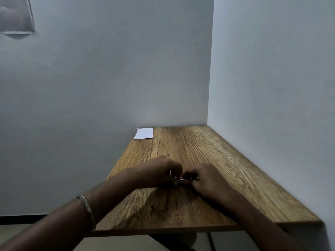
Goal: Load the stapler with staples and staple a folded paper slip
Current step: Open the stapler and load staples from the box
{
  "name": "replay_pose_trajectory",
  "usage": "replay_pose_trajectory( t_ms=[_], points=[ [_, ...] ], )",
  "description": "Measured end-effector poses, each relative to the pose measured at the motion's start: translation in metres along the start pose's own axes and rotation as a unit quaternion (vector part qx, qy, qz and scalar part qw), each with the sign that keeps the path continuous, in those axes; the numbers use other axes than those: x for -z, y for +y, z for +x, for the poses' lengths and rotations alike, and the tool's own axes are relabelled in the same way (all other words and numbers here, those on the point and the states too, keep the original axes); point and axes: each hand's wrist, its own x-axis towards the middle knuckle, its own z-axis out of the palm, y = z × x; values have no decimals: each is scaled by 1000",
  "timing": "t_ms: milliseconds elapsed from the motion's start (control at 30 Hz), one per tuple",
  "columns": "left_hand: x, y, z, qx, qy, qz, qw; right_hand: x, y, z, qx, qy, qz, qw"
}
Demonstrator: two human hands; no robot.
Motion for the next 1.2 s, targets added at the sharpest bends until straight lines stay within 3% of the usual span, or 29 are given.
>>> replay_pose_trajectory(
  t_ms=[200, 500, 733, 1033, 1200],
  points=[
    [6, 0, 11, -18, -61, 23, 998, 0, 1, 0, -5, 4, -19, 1000],
    [-7, -9, -4, -20, 73, 11, 997, -3, -2, -1, -2, 20, -35, 999],
    [-4, -11, -7, -42, 59, 0, 997, -1, -6, -3, -3, 15, -16, 1000],
    [-4, -11, -10, -65, 71, 79, 992, 1, -10, -5, -8, 20, -35, 999],
    [-10, -14, -16, -50, 109, 69, 990, 1, -12, -5, -11, 19, -34, 999]
  ],
)
